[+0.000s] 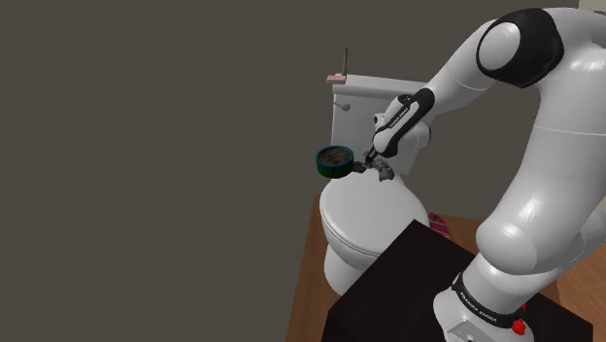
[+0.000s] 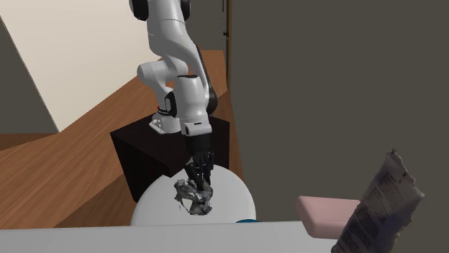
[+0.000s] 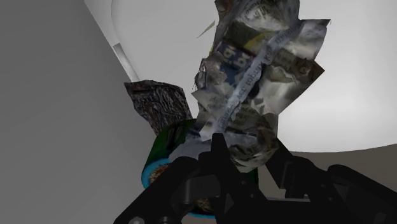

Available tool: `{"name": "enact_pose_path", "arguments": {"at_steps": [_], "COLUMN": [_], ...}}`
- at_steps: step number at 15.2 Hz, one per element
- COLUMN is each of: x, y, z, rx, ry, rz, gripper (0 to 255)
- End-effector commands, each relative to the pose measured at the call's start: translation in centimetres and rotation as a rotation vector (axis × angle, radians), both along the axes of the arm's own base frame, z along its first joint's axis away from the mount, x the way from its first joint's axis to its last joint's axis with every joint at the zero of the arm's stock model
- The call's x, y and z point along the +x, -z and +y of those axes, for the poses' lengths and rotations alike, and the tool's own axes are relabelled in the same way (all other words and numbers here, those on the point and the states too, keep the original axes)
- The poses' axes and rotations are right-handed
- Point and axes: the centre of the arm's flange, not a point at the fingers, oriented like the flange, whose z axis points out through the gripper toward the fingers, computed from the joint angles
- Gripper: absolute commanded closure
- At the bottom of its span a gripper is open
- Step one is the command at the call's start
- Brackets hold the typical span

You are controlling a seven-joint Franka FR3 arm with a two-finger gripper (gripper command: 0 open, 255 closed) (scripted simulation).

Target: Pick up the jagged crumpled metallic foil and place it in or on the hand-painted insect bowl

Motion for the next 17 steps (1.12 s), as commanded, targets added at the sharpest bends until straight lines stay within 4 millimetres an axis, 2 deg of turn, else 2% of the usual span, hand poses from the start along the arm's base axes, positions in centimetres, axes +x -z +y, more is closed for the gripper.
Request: {"name": "enact_pose_path", "arguments": {"at_steps": [1, 13, 17], "x": [0.1, 0.1, 5.2], "y": [-1.0, -7.1, -8.0], "z": [-0.1, -0.1, -0.9], "rx": [0.000, 0.000, 0.000], "ry": [0.000, 0.000, 0.000], "rz": [0.000, 0.000, 0.000], "gripper": [255, 255, 255]}}
